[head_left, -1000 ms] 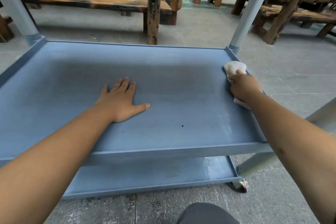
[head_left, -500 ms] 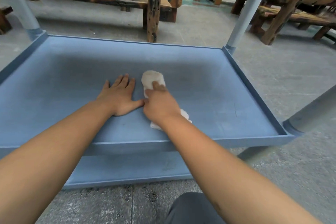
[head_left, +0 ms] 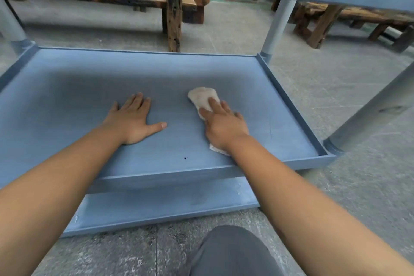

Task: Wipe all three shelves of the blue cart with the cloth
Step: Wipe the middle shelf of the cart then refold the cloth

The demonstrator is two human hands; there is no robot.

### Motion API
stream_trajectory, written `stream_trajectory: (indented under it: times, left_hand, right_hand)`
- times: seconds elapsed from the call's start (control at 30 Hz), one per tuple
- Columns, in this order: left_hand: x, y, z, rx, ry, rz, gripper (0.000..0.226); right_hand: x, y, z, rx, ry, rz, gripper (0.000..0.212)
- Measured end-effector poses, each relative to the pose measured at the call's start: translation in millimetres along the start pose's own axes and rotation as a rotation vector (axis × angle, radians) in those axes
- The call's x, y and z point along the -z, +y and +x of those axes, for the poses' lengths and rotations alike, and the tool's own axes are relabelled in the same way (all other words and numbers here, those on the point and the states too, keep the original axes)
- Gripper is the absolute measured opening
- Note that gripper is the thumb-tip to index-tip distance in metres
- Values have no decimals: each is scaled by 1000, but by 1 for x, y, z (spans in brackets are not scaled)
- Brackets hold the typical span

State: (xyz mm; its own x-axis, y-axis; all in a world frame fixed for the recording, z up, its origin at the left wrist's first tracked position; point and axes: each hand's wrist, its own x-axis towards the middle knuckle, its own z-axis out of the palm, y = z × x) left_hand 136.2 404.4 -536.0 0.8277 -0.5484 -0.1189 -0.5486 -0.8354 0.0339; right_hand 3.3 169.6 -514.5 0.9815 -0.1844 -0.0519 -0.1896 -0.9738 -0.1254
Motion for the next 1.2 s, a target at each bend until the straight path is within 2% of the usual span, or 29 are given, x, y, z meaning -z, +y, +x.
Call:
stream_trajectory:
  times: [0.1, 0.23, 0.47, 0.6, 0.7, 0.87, 1.0, 1.1, 1.2]
  left_hand:
    - [1, 1, 0, 0, -5, 8, 123]
    - [3, 0, 2, 4, 5, 9, 123]
    - [4, -11, -10, -20, 66, -101, 110]
    - [1, -53, -37, 16, -8, -55, 99]
    - [0, -62, -47, 54, -61, 0, 94]
    - [0, -59, -47, 63, -46, 10, 96]
    - [-2, -61, -46, 55, -37, 9, 95]
    - [-3, -61, -46, 56, -36, 6, 81]
    - [-4, -65, -44, 61, -44, -33, 61]
  right_hand:
    - [16, 79, -21, -150, 5, -49, 51]
    - [28, 147, -47, -207, 89, -114, 47]
    - [22, 157, -47, -233, 98, -10, 49]
    - [21, 158, -47, -213, 92, 33, 49]
    - [20, 151, -48, -213, 157, 60, 48]
    - [20, 102, -38, -218, 143, 124, 52]
    - [9, 15, -20, -47, 33, 139, 63]
    - [-5, -72, -7, 111, -20, 126, 64]
    - [-17, -141, -5, 216, -92, 215, 62]
